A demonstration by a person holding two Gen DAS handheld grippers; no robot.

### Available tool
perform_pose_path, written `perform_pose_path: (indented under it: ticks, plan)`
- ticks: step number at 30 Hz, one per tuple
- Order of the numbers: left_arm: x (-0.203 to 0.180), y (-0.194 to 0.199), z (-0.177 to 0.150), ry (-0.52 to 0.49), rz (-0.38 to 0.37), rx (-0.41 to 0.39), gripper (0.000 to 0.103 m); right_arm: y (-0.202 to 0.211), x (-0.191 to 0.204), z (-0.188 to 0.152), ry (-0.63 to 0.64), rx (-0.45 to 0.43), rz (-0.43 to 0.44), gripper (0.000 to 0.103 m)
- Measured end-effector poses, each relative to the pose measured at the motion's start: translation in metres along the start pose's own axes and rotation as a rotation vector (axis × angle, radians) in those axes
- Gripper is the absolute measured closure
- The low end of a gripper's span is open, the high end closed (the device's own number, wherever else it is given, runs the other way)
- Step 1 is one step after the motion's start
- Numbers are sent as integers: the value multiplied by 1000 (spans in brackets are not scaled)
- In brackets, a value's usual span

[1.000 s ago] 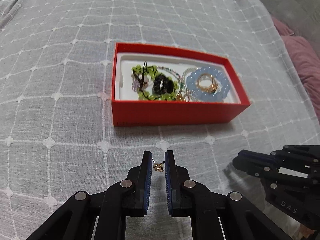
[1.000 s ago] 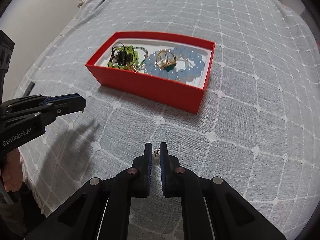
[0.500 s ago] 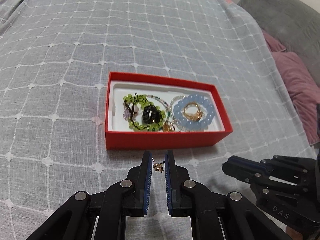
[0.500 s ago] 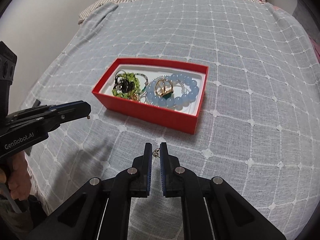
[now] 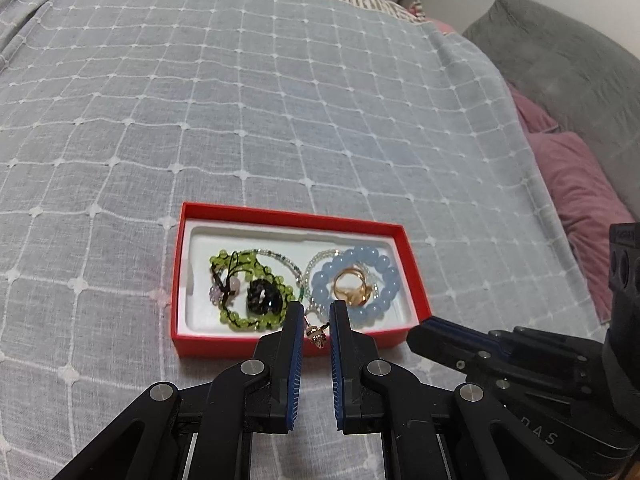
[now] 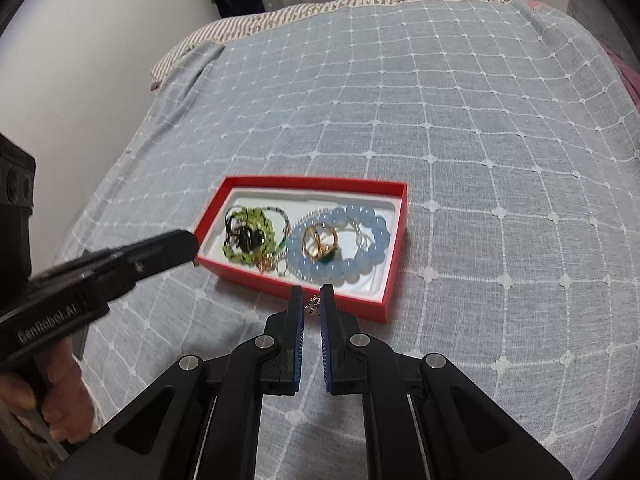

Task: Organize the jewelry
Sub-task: 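Carry both earrings over the red box and open both tools to drop them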

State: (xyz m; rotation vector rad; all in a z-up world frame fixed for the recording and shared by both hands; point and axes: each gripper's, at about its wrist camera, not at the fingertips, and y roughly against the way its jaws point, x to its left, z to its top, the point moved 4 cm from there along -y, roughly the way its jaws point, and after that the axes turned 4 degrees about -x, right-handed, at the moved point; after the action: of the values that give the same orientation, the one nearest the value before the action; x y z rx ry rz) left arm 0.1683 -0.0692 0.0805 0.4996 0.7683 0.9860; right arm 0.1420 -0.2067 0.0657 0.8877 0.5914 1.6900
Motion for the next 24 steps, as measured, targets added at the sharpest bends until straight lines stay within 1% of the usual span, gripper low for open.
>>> perform_pose_path:
  ticks: [4, 9, 11, 17, 20, 24]
  plan:
    - [-6, -12, 10, 3, -22, 5, 95, -2, -6, 10, -37, -27, 17, 95]
    - [-8, -31, 10, 22, -24, 41, 95, -2, -20, 20, -98, -51, 46, 95]
    - [-10, -36, 13, 30, -33, 41, 95, -3, -22, 23, -108, -54, 48, 95]
    - [-25, -46, 21, -19, -30, 33, 95, -12, -23, 32, -118, -55, 55, 95]
    - [-18, -54, 20, -11, -2, 46, 95, -17, -27, 32, -131, -49, 62, 95]
    - [-11, -59, 19, 9, -6, 50, 95, -23, -31, 32, -148, -36, 60, 94]
